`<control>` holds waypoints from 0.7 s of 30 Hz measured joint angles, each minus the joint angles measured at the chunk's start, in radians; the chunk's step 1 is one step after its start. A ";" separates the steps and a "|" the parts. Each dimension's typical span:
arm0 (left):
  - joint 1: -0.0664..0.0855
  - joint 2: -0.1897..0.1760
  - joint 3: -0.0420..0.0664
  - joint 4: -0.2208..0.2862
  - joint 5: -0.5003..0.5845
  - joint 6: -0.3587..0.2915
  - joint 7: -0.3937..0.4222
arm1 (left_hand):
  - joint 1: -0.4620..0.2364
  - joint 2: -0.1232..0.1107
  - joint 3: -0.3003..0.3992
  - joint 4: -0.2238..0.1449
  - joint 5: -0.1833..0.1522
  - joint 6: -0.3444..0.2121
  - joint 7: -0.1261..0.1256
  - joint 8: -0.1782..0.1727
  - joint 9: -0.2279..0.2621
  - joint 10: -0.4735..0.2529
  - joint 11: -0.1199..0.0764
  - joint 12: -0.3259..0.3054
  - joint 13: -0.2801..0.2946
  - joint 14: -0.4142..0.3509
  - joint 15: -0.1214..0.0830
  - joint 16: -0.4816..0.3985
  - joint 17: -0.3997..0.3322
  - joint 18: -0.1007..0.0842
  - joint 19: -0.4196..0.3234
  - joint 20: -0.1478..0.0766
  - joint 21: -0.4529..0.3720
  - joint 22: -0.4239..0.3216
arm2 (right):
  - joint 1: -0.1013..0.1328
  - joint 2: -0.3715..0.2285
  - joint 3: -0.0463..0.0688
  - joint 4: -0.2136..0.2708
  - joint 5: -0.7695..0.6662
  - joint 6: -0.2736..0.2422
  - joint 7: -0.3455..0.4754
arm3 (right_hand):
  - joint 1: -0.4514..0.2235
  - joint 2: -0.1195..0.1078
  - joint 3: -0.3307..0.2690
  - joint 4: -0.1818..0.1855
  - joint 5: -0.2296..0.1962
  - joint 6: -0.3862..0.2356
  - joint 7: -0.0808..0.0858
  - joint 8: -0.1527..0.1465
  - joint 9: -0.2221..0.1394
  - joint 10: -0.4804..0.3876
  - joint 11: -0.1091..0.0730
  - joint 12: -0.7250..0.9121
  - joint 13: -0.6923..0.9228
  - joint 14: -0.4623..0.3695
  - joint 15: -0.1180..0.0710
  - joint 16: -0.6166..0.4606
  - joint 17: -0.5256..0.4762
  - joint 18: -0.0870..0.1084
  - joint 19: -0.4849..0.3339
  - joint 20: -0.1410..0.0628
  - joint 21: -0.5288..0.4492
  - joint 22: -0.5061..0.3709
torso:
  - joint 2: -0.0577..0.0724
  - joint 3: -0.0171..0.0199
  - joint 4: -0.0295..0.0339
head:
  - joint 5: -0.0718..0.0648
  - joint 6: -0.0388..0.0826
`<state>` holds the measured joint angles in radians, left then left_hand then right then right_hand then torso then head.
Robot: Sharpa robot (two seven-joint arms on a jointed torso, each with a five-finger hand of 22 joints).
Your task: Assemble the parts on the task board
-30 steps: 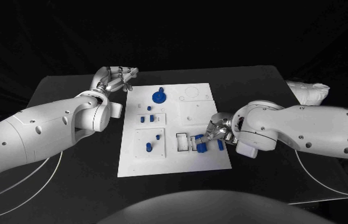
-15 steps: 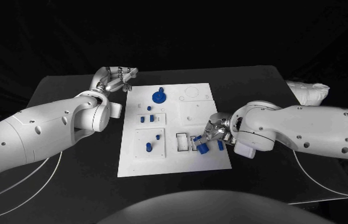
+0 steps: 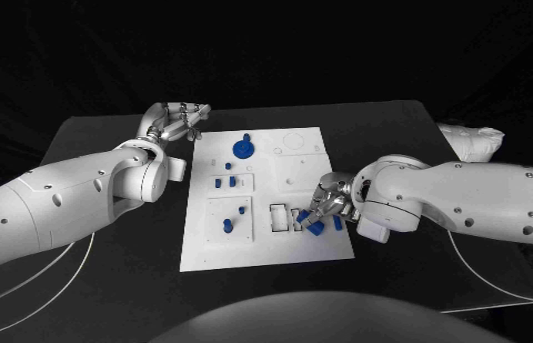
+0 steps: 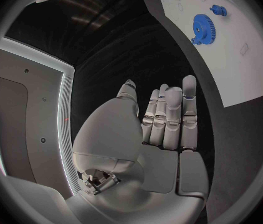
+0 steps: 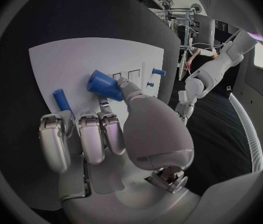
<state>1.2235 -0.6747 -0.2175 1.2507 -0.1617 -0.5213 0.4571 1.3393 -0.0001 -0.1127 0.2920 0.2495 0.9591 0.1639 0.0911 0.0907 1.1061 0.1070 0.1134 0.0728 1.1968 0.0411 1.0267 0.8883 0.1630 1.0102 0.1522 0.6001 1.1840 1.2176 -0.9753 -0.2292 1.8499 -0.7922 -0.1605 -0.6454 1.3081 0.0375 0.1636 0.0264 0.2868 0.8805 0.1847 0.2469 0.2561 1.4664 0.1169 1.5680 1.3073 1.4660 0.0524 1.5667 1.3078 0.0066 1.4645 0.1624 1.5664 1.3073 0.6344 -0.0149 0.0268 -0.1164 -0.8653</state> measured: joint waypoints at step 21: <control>0.000 -0.002 0.000 0.000 0.001 0.000 -0.002 | 0.004 0.004 -0.005 0.000 0.000 0.000 0.000 0.000 0.001 0.000 0.000 0.003 0.000 0.000 0.000 -0.004 -0.002 0.000 0.000 0.000 0.000 0.000 | 0.028 -0.046 -0.007 -0.004 0.240 -0.081 0.068 | -0.028 0.027 0.051 0.010 -0.053 0.031 0.027 -0.053 -0.034 0.000 -0.028 0.000 0.001 -0.001 -0.030 0.000 0.000 0.000 0.004 -0.025 0.000 0.001 | 0.000 0.0001 -0.0005 | 0.008 0.005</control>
<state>1.2234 -0.6768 -0.2175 1.2507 -0.1610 -0.5209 0.4551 1.3433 0.0039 -0.1182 0.2918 0.2494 0.9590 0.1640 0.0911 0.0916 1.1061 0.1070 0.1163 0.0728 1.1968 0.0411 1.0228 0.8862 0.1631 1.0102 0.1522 0.6001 1.1840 1.2460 -1.0216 -0.2365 1.8458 -0.5523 -0.2414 -0.5778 1.2803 0.0647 0.2142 0.0363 0.2338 0.9115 0.2115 0.1942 0.2220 1.4661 0.0886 1.5680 1.3080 1.4648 0.0228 1.5667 1.3076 0.0064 1.4681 0.1373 1.5664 1.3079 0.6341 -0.0148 0.0264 -0.1083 -0.8598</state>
